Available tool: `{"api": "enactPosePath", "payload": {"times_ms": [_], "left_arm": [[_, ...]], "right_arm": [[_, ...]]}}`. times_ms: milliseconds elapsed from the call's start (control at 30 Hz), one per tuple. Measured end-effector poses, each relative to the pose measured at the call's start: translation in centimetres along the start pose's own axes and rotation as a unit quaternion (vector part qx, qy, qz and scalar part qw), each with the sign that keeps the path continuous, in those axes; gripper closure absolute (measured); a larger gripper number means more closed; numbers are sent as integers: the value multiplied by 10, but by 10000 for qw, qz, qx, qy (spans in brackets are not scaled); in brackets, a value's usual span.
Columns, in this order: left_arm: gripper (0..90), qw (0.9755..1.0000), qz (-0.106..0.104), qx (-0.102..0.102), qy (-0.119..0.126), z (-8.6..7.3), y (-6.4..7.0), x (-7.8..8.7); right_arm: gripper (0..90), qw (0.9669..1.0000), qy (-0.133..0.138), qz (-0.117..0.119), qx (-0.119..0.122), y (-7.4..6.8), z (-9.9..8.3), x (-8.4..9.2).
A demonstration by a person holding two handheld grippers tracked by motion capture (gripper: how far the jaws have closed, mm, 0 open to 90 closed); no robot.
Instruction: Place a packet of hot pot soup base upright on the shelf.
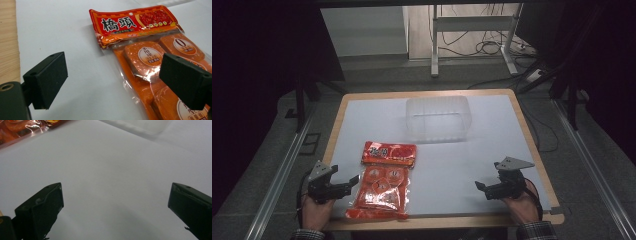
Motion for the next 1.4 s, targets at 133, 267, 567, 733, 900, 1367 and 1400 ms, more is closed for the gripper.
{"api": "enactPosePath", "payload": {"times_ms": [133,267,567,733,900,1367,1400], "left_arm": [[58,10000,19,-7,-64,0,0,-1],[38,10000,32,17,-84,2,1,-1],[1,9998,-99,103,-126,3,0,-6],[23,9999,-20,62,-137,3,-1,-5],[101,9999,-1,-7,-110,4,-1,-5],[756,9989,32,-235,-409,9,3,-19],[842,9984,-19,-262,-506,10,5,-25]], "right_arm": [[0,10000,5,-5,-78,0,0,0],[0,10000,19,18,-79,-1,1,1],[0,10000,22,30,-79,-5,0,1],[0,10000,13,35,-69,-6,0,1],[0,10000,6,53,-61,-7,0,0],[3,9999,-105,48,-80,-7,-1,-3],[3,9999,-112,43,-87,-7,-2,-3]]}}
Point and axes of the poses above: each handheld gripper's, and its own axes: x roughly backward along the jaws, z roughly out of its top, y roughly to its right, the point moved 4 cm from there along -x, roughly forward along the jaws, and after that the axes turned 9 degrees about z, right-handed, at the moved point
